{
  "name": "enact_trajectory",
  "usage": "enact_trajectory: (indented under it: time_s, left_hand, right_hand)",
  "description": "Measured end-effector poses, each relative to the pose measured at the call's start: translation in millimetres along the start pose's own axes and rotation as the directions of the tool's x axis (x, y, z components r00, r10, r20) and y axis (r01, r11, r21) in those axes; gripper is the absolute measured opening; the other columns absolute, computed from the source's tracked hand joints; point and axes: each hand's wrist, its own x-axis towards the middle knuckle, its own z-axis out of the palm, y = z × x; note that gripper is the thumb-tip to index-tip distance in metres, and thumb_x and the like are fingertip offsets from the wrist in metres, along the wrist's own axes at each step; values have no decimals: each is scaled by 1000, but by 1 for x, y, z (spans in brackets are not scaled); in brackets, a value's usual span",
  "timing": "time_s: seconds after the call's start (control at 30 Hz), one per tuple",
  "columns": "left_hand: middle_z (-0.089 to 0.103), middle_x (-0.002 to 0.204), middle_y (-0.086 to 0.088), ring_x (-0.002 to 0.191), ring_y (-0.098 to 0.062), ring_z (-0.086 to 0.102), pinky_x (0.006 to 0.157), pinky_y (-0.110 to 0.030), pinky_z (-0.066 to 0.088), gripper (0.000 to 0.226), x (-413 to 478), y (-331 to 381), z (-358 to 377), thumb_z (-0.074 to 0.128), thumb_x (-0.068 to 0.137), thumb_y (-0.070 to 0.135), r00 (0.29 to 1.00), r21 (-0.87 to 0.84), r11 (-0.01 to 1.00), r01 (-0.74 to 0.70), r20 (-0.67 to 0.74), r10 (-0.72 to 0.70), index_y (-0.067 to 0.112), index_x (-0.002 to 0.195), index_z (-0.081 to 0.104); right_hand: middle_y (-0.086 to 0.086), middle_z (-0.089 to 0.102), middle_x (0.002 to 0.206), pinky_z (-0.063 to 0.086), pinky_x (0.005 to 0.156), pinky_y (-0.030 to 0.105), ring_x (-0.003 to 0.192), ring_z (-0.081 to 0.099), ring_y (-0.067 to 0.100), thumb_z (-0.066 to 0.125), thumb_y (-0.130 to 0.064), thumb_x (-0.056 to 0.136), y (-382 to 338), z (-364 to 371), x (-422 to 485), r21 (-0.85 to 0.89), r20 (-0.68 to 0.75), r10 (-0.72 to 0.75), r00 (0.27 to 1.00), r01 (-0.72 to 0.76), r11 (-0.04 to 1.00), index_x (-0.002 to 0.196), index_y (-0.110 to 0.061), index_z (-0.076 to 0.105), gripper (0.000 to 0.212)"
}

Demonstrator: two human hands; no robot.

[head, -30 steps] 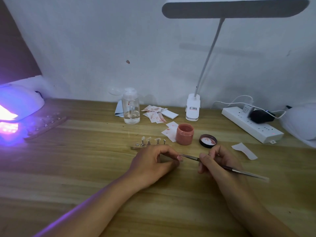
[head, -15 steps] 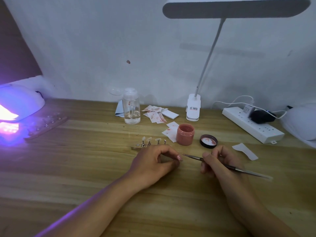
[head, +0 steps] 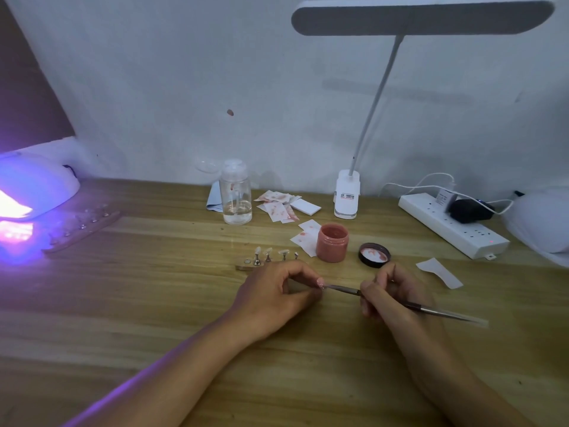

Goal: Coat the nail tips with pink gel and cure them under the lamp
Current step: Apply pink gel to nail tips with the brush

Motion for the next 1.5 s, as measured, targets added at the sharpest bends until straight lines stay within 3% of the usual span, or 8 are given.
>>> enact_trajectory:
  time_s: [0.27, 0.43, 0.67, 0.8, 0.97, 1.3, 1.4, 1.5]
  left_hand:
    - [62, 69, 34, 49, 8, 46, 48, -13, 26, 20, -1, 0, -1, 75, 83, 31, 1000, 48, 999, -17, 3, 17, 49, 77, 68]
    - [66, 82, 33, 49, 5, 45, 53, -22, 28, 22, 0, 0, -1, 75, 83, 33, 1000, 21, 1000, -16, 6, 16, 54, 83, 67]
    - [68, 91, 32, 50, 4, 46, 55, -23, 31, 21, 0, -2, -1, 74, 82, 34, 1000, 9, 1000, -19, 9, 19, 53, 85, 66]
    - [67, 92, 33, 50, 3, 47, 55, -23, 32, 22, 0, -2, 0, 73, 81, 32, 1000, 10, 1000, -25, -1, 25, 52, 85, 66]
    - [67, 93, 33, 52, 6, 49, 54, -21, 31, 19, 0, -3, 0, 72, 81, 29, 1000, 28, 999, -27, -11, 28, 48, 83, 67]
    - [67, 90, 35, 61, 19, 49, 53, -7, 31, 10, 2, -8, 2, 74, 82, 31, 996, 87, 993, -74, -32, 77, 38, 83, 67]
    - [67, 89, 33, 61, 19, 49, 52, -7, 30, 9, 2, -9, 2, 74, 82, 31, 997, 90, 994, -67, -34, 70, 37, 83, 68]
    - [67, 87, 33, 60, 18, 49, 53, -9, 29, 8, 2, -8, 2, 75, 81, 32, 998, 77, 996, -47, -44, 51, 36, 82, 68]
  right_hand:
    - [9, 54, 56, 40, 51, 15, 53, 50, 10, 56, 3, 90, -3, 0, -1, -6, 16, 2, 1000, -2, 1000, 78, 4, 40, 20]
    - [5, 51, 53, 38, 50, 13, 50, 46, 7, 55, 5, 90, 0, -1, -2, 17, -47, -23, 999, 24, 1000, 80, 6, 40, 18]
    - [1, 63, 60, 45, 54, 13, 56, 54, 3, 63, -31, 81, -12, -5, 0, 35, -237, -137, 962, 149, 988, 88, -7, 62, 25]
    - [4, 73, 75, 54, 60, 19, 59, 59, 4, 60, -10, 91, -25, -4, 20, 26, -179, -19, 984, 24, 999, 88, -14, 71, 12]
    - [0, 75, 72, 42, 50, 25, 48, 47, 13, 56, -14, 88, -38, 1, 71, -153, -168, 51, 984, -77, 985, 89, -15, 57, 2]
    - [-3, 68, 59, 54, 77, 43, 79, 66, 24, 56, -18, 80, -28, 14, 102, -588, -130, 74, 989, -137, 797, 60, -19, 65, 22]
    - [-2, 71, 65, 54, 77, 43, 74, 64, 22, 54, -22, 84, -29, 13, 99, -550, -158, 51, 986, -131, 825, 64, -19, 65, 23]
    - [-2, 74, 68, 47, 61, 34, 59, 59, 17, 50, -21, 90, -31, 8, 82, -229, -245, 49, 968, -107, 967, 78, -19, 59, 15]
